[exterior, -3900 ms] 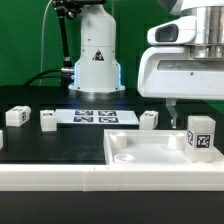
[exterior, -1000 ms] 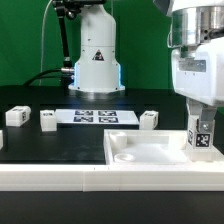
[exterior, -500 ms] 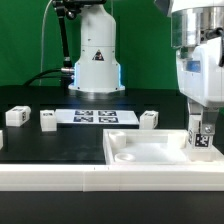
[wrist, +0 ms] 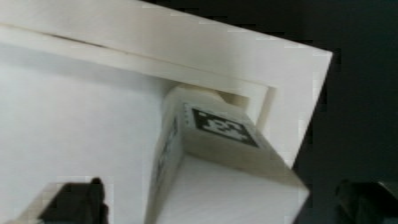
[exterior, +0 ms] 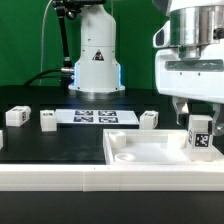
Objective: Assemble one leg
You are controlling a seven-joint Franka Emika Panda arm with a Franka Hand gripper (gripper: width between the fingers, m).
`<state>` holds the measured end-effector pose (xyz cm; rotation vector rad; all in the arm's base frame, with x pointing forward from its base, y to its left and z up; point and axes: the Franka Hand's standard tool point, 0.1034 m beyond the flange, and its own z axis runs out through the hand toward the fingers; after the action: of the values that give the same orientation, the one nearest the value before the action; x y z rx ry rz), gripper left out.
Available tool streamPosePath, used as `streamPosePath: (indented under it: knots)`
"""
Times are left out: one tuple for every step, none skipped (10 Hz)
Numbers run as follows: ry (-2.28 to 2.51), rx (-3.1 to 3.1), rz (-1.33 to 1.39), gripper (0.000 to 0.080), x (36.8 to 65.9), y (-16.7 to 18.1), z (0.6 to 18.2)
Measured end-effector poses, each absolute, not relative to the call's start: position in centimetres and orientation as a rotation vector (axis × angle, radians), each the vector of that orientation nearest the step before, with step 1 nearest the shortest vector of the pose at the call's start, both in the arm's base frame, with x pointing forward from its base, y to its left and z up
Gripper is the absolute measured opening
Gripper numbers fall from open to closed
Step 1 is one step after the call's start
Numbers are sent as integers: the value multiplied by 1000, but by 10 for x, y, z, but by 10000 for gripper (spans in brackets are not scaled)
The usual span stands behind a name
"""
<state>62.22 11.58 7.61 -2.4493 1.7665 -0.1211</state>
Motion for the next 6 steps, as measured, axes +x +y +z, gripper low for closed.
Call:
streamPosePath:
  knots:
    - [1669, -2520, -129, 649, 622, 116, 76]
    - [1509, -2633, -126, 649, 622, 117, 77]
    - [1362, -2718, -136, 649, 622, 118, 77]
    - [1202, -2807, -133, 649, 622, 118, 76]
    - [1067, -2873, -127, 649, 622, 120, 78]
    - [943, -2922, -132, 649, 624, 120, 79]
